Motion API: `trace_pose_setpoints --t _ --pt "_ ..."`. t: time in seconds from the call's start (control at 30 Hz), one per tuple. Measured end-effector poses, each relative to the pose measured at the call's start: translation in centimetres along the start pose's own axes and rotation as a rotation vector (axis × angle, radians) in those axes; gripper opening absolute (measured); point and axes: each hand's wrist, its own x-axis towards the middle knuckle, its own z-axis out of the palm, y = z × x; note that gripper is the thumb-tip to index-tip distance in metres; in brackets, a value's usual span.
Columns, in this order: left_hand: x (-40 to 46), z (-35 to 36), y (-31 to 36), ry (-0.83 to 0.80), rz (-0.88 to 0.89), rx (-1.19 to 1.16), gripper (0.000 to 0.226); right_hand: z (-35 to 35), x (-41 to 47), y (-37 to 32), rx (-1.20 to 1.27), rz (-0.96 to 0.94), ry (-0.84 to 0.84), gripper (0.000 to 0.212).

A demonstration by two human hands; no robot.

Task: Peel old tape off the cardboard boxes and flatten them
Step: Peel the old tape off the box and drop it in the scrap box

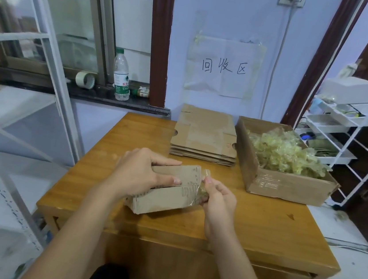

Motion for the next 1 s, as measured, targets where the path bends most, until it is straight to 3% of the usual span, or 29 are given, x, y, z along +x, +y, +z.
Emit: trace_pose_setpoints --t 0.2,0.4,0.63,0.77,0.93,1.0 --pt "-0.7 0.1 0.1 0.060 0.009 0.008 0.042 0.1 -0.5 -0.4 0.471 0.284 0.018 0.017" --pt "-3.4 1.7 -0.9 0.212 0.098 -0.017 0.041 -1.3 -1.0 0.8 0.245 0.157 -0.014 0.023" --pt "-5.6 5.0 -2.9 0.515 0.382 -0.041 0.038 -2.0 -3.0 1.6 0.251 0.265 -0.093 0.029" --pt "-6.0 6.9 -4.3 0.621 0.483 -0.087 0.049 -1.9 -3.9 0.7 0.033 0.031 -0.112 0.034" --pt "-7.1 8.7 -2.5 0.375 0.319 -0.211 0.084 -1.7 -3.8 -3.1 -0.223 -0.384 -0.082 0.031" --pt "-6.7 9.1 -1.3 0.302 0.256 -0.267 0.080 -1.8 -3.4 -4.1 -0.354 -0.509 -0.061 0.028"
